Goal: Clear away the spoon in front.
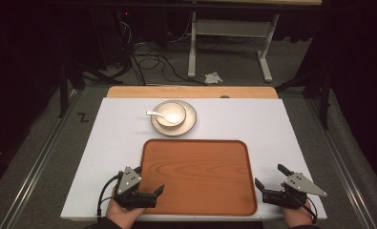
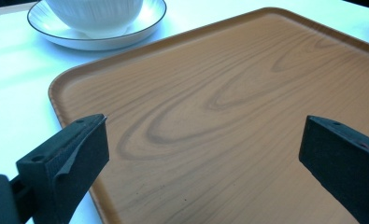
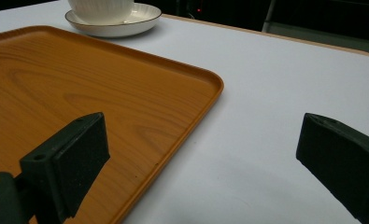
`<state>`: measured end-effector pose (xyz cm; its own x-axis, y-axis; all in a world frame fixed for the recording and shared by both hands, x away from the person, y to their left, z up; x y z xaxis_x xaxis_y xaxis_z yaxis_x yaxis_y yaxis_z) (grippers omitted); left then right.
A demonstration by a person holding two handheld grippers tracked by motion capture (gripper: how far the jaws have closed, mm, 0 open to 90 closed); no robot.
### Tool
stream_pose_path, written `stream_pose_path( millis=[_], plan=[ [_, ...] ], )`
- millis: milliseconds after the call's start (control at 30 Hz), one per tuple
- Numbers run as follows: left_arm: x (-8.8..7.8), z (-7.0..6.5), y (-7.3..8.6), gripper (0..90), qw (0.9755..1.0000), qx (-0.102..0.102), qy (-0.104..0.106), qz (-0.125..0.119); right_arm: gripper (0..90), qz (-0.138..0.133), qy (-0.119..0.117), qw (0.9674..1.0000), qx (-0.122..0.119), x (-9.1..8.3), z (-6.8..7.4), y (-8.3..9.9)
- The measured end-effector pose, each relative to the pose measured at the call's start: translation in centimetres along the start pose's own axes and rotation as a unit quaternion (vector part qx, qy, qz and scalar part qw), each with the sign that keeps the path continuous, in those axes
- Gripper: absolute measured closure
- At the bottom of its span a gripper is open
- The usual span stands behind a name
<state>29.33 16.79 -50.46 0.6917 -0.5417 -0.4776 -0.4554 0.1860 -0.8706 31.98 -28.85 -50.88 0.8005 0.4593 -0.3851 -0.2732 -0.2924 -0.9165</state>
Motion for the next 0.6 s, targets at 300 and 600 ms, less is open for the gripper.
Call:
stream_pose_path(
  millis=[300,600],
  plan=[
    [-0.4,1.4,-0.2,3.5,0.9990,-0.033,0.010,-0.027,3.2,0.000,0.000,1.0000,-0.001,0.0,0.0,0.0],
    [0.2,3.2,-1.7,14.8,0.9969,-0.062,0.021,-0.042,3.2,0.000,0.001,1.0000,-0.002,0.0,-0.1,0.1]
  ],
)
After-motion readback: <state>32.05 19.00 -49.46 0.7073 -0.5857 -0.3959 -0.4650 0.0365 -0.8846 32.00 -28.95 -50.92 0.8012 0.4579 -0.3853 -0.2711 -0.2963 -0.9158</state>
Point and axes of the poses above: each handheld gripper's, and its own axes: x roughly forward along the jaws, y roughly out of its underside, z roughly to its left, the point moved 2 cm from there along x, roughly forward along the jaws, and after that the axes turned 3 degrees about -x, right-handed, at the moved point
